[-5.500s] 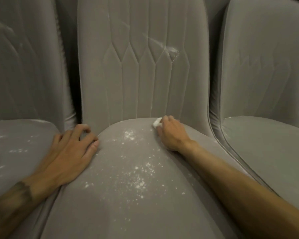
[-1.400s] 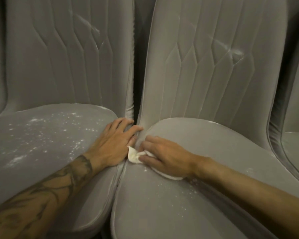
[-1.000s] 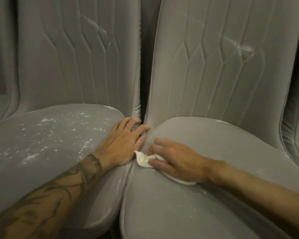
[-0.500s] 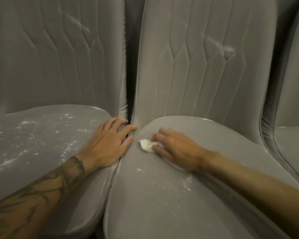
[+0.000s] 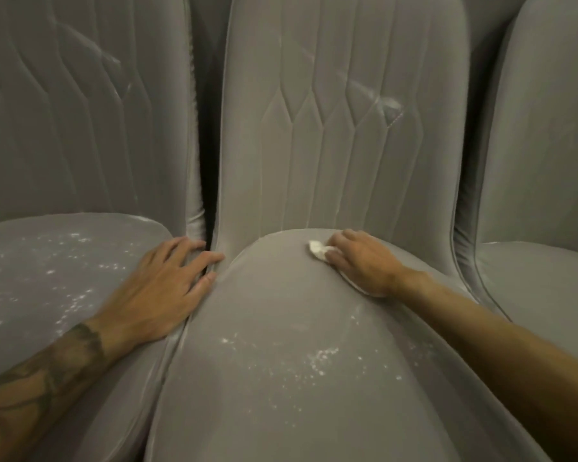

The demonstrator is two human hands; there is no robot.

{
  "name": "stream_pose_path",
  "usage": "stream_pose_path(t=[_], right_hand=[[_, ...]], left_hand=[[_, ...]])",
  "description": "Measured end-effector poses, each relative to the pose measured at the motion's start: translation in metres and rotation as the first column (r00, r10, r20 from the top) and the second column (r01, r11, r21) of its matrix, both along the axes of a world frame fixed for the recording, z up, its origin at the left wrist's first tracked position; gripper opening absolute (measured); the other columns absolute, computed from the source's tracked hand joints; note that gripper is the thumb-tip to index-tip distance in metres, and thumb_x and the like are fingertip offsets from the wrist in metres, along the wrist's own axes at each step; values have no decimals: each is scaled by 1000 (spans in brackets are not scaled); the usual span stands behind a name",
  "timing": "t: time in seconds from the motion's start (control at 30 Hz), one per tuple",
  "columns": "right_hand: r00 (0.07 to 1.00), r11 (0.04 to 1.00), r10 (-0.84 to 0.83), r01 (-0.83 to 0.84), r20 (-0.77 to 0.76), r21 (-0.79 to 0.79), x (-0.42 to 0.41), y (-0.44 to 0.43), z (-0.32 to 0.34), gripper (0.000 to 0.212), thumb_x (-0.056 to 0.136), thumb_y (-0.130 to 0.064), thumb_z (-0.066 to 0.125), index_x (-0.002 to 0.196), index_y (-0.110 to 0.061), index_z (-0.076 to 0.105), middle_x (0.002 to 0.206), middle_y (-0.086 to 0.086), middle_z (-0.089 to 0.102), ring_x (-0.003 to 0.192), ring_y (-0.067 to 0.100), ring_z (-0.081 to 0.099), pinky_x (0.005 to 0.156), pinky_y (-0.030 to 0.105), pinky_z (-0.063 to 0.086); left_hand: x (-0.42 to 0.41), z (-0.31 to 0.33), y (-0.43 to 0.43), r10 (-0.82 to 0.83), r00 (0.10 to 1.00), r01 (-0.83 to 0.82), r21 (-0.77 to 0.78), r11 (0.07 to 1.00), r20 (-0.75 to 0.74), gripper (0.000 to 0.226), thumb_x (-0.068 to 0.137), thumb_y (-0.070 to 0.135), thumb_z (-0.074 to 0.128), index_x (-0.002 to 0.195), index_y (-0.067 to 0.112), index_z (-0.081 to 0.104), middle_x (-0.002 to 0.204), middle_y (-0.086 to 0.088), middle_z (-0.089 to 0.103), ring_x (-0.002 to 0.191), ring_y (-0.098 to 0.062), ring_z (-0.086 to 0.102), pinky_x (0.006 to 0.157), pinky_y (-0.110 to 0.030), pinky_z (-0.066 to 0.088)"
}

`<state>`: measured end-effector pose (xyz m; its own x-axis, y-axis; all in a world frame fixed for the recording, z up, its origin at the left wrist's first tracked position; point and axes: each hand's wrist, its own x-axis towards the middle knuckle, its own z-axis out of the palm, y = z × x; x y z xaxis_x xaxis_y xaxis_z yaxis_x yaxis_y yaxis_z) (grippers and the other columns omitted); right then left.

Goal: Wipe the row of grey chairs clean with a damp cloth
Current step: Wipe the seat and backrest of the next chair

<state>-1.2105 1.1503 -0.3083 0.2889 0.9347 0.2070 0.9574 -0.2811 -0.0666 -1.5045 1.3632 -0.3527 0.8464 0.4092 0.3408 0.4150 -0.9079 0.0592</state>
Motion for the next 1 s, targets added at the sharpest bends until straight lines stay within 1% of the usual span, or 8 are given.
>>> stream_pose_path(t=[0.1,0.23,0.3,0.47,0.53,0.73,0.93,1.0], right_hand=[[999,999,-24,26,-34,32,-11,-3,-9,30,106,-38,42,116,-16,58,114,8,57,108,30,55,93,41,43],[927,931,362,-356,-95,78,-62,-32,-18,26,106,-49,36,108,-29,52,101,-6,51,90,18,52,80,32,41],[921,923,384,-384,-61,17,-47,-39,-11,26,107,-47,36,111,-28,53,104,-6,50,91,18,51,82,31,41],[974,973,-227,228,24,-34,41,-40,3,34,107,-39,38,123,-14,55,122,12,54,113,35,53,97,43,42],[953,953,-301,302,11,-22,36,-38,-3,35,107,-40,39,122,-13,54,123,12,54,114,35,53,97,43,42],[949,955,296,-294,-111,34,-26,-71,-11,28,106,-49,38,108,-25,53,102,-6,52,90,15,52,82,27,40],[971,970,-238,237,-14,-56,49,-72,3,33,107,-39,40,124,-15,55,122,9,55,114,32,54,98,42,41],[977,977,-211,210,-21,-21,36,-69,-6,31,106,-39,41,120,-15,54,119,8,55,110,30,54,95,41,42]], left_hand=[[0,2,-1,7,1000,-8,-24,1000,-6,55,101,58,20,143,40,51,145,6,46,136,-21,39,114,-43,36],[0,2,-1,8,1000,-8,-34,999,0,52,102,58,23,141,42,52,144,6,47,135,-22,42,114,-45,38],[0,2,-1,7,1000,-7,-37,999,-2,52,102,59,23,141,41,53,143,6,48,134,-22,42,113,-45,39],[0,6,-5,16,1000,-17,-47,999,-18,57,101,60,21,142,40,54,146,5,48,136,-23,41,113,-46,38],[-1,7,-7,21,1000,-22,-51,998,-20,58,100,59,21,142,39,55,146,3,49,135,-24,42,112,-47,39],[0,11,-9,18,999,-20,-58,998,-36,60,99,60,21,142,37,56,144,3,50,133,-25,44,112,-48,40],[2,11,-9,27,999,-29,-40,999,-35,60,100,58,24,139,33,61,140,-1,54,129,-30,49,109,-51,43],[2,9,-8,29,999,-31,-38,999,-34,57,100,58,25,138,34,61,140,-1,54,129,-31,49,108,-52,44]])
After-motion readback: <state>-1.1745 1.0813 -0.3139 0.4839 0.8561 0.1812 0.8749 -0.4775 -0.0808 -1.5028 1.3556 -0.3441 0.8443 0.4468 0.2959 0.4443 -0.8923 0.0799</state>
